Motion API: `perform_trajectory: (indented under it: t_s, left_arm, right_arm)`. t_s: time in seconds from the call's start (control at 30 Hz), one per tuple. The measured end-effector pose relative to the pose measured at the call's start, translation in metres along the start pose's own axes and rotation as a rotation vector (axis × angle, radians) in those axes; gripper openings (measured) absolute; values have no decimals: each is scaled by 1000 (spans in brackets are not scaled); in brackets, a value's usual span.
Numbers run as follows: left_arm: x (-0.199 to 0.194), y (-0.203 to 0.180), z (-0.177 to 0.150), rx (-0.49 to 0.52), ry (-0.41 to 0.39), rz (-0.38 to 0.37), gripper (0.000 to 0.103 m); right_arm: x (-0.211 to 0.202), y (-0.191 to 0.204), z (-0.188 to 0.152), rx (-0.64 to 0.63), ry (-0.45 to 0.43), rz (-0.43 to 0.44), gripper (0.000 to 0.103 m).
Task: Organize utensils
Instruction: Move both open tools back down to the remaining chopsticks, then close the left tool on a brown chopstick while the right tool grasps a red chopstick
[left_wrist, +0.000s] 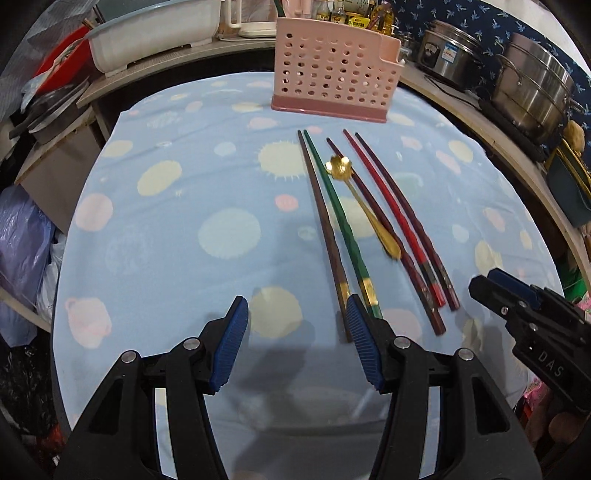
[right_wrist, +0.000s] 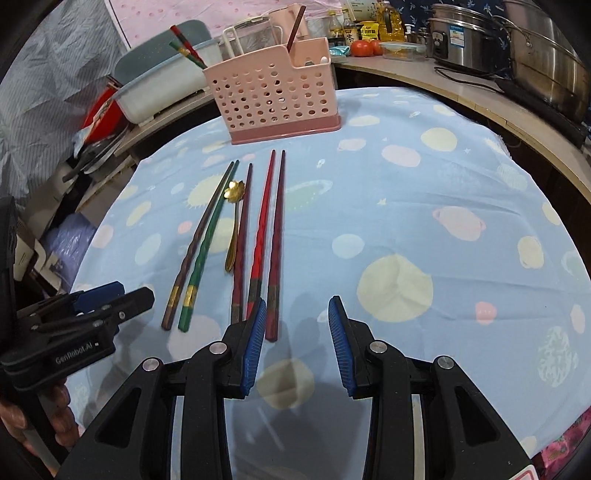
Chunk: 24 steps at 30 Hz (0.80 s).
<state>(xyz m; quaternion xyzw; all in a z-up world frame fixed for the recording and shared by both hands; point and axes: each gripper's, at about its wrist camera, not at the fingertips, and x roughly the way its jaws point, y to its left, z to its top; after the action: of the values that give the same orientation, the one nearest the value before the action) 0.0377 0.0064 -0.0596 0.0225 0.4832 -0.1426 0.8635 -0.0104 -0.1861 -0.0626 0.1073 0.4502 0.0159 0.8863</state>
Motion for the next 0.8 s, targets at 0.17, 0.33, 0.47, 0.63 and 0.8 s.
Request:
perform_trajectory:
  t_s: [0.17, 0.33, 0.47, 0.63, 0.8]
  left_arm:
    - [2, -7, -7, 13, 4, -15, 53]
    - [5, -13, -8, 27, 7, -20, 52]
    - [9, -15, -9, 30, 17, -18, 52]
    - [13, -14, -8, 27, 16, -10, 51]
    - [16, -14, -4, 29, 10, 3, 49]
  right_arm:
    - [4, 6, -3, -21, 12, 7, 34]
    - [7, 10, -4, -38, 21, 9, 28]
    - [12, 11, -5, -44, 30, 7, 25]
    - [16, 12, -5, -47, 41, 6, 23]
    - [20, 13, -4, -54, 44, 0, 23]
